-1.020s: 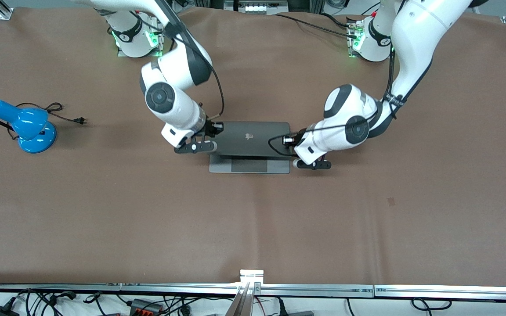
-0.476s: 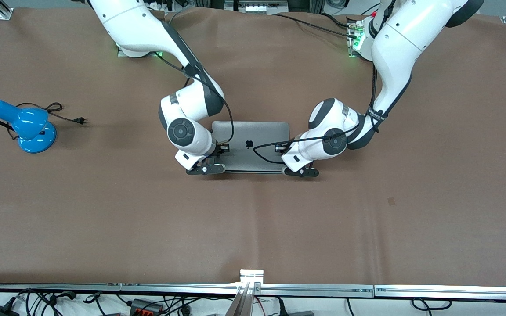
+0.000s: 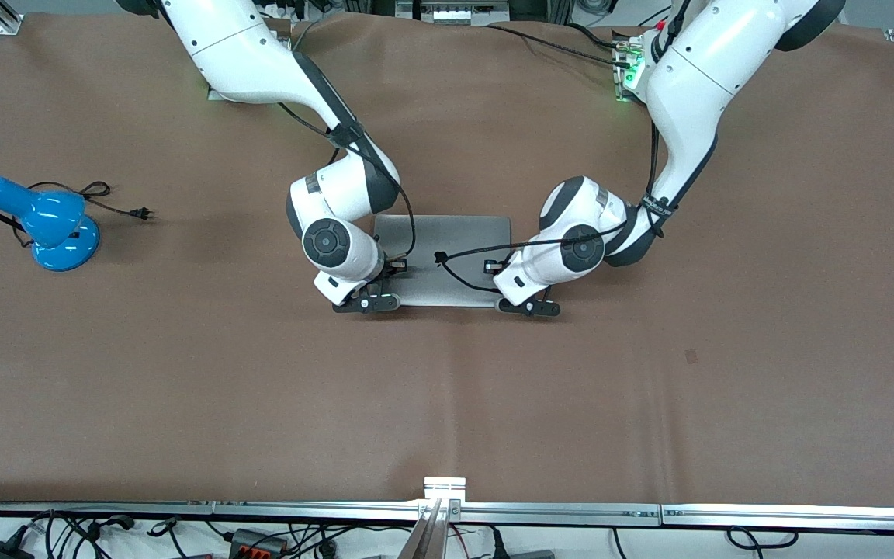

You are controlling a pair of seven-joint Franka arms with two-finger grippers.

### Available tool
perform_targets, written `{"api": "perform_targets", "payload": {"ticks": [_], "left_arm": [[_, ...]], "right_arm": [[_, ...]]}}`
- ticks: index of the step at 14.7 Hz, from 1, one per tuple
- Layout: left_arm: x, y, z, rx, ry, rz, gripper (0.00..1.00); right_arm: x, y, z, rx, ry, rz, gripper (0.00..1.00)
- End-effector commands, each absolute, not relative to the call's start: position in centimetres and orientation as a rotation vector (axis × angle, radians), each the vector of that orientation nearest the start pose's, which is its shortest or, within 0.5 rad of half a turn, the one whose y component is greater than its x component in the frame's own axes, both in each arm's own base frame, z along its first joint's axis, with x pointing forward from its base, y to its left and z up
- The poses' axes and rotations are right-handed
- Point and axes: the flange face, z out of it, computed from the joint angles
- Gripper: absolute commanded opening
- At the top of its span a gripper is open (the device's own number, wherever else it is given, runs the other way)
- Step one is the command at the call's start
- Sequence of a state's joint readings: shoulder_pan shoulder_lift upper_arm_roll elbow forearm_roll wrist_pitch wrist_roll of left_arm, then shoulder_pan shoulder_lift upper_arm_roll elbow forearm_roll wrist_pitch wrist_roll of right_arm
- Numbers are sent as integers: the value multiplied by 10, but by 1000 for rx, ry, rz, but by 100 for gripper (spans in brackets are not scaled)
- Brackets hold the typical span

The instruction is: Close laptop with both arms from behind

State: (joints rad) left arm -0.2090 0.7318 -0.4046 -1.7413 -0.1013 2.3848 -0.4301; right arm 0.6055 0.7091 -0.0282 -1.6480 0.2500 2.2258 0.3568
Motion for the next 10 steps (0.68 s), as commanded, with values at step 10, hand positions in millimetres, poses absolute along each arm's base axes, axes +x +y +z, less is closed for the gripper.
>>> {"api": "perform_targets", "payload": {"ticks": [10], "left_arm": [[570, -197, 451, -3205, 24, 331, 17]], "right_arm": [[608, 334, 314, -3066, -68, 124, 0]]}}
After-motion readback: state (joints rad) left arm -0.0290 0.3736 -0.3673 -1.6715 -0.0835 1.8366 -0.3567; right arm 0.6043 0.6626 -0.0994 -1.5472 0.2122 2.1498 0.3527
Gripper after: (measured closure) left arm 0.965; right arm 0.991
